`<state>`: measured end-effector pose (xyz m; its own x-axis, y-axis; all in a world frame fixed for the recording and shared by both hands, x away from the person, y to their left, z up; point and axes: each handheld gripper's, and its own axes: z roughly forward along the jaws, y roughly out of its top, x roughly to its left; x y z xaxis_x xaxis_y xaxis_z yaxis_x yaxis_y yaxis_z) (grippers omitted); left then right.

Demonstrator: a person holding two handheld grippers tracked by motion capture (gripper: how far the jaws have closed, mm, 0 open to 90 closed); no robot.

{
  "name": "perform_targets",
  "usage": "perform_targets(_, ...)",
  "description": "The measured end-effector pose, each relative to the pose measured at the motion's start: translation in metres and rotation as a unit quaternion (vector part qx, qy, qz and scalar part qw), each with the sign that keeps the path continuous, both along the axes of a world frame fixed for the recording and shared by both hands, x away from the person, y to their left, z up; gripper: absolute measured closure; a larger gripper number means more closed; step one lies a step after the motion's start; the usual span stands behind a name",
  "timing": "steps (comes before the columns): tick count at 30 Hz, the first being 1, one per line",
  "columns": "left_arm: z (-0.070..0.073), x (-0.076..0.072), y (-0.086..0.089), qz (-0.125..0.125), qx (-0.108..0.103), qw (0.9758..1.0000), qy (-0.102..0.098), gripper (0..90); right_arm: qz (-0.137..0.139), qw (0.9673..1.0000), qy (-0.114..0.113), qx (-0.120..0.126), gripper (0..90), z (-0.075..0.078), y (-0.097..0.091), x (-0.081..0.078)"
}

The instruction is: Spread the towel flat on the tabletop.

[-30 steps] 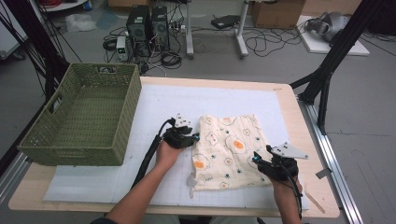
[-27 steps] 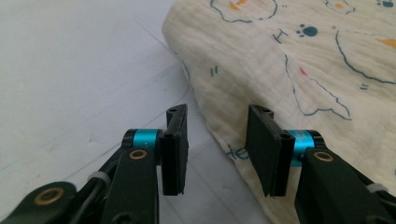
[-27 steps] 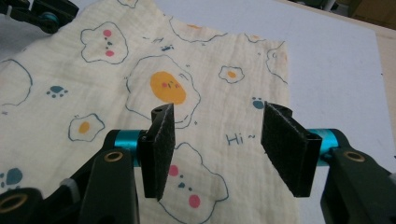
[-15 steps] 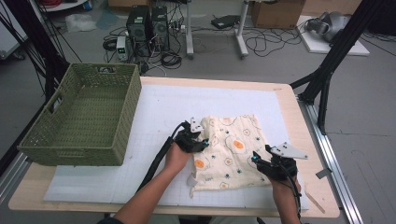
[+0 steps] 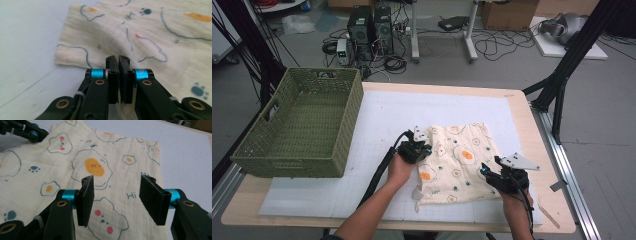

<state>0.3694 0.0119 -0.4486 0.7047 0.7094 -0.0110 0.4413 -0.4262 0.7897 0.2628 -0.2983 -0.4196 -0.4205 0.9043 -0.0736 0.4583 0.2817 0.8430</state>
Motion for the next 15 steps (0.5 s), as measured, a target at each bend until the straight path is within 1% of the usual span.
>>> perform_targets(1,0.001,0.001,0.006,0.004,0.005,1.0,0.002,86.4,0.0,1.0,0.001,0.001,45.3,0.0,-0.001,0.0)
perform_targets(3,0.004,0.001,0.018,0.015,0.027,0.9995,-0.006,86.4,-0.001,1.0,0.003,0.003,45.4,-0.001,-0.002,0.0)
perform_targets(7,0.004,0.002,0.047,0.035,0.027,0.999,-0.001,86.4,0.003,1.0,0.005,0.003,45.5,-0.001,0.001,0.002)
perform_targets(9,0.003,0.002,0.06,0.047,0.017,0.9987,0.002,86.4,0.006,1.0,0.006,-0.001,46.1,-0.002,0.003,0.003)
perform_targets(12,0.004,0.003,0.075,0.058,0.023,0.998,0.002,86.4,0.009,0.9999,0.013,-0.002,46.5,-0.003,0.006,0.003)
perform_targets(13,0.005,0.004,0.08,0.063,0.027,0.9976,-0.002,86.3,0.012,0.9998,0.012,-0.004,46.8,-0.004,0.006,0.004)
perform_targets(15,0.006,0.005,0.089,0.074,0.021,0.9971,-0.003,86.4,0.014,0.9998,0.017,-0.003,47.2,-0.005,0.007,0.005)
